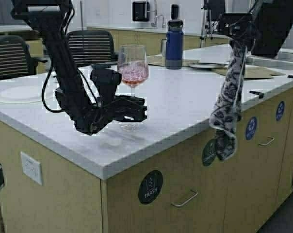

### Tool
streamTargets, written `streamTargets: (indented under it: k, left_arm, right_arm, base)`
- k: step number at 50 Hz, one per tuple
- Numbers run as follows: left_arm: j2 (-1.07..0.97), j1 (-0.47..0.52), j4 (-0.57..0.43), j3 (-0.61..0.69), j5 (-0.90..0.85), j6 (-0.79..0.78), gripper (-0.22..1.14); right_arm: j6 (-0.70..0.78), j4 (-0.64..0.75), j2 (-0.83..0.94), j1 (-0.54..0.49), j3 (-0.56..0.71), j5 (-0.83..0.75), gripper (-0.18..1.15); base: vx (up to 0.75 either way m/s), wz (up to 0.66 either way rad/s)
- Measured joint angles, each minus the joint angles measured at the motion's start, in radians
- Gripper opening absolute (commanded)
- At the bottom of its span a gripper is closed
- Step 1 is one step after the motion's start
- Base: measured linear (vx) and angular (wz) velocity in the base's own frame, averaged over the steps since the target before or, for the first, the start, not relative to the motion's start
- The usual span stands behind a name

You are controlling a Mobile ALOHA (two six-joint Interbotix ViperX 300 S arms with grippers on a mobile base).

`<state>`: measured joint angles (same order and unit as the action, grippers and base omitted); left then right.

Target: Get the cloth and wipe up the spill under the wine glass

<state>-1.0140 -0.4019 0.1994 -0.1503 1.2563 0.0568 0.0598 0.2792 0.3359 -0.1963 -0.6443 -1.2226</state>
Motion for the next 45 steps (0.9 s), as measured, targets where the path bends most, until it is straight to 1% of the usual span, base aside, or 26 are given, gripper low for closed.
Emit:
streamTargets:
  k: [6,11,28,45]
  left_arm:
    - [-0.015,-0.006,0.005,0.015,0.014,0.002,0.72]
    - [-0.021,-0.014,0.006,0.021,0.017,0.002,0.76]
    - [-0.020,-0.017,0.011,0.021,0.018,0.003,0.76]
    - [0.000,-0.015,0.011,-0.064,0.044,0.002,0.76]
  right_arm:
    - [0.002,-0.005,0.000,0.000,0.000,0.000,0.06]
    - [0.000,-0.014,-0.002,0.005,-0.006,0.000,0.06]
    - [0.000,-0.031,0.000,0.003,-0.014,0.000,0.06]
    - [0.002,-0.048,0.000,-0.002,-0.046,-0.003,0.06]
  base:
    - [0.00,0.00]
    - [0.00,0.00]
    - [0.00,0.00]
    - [0.00,0.00]
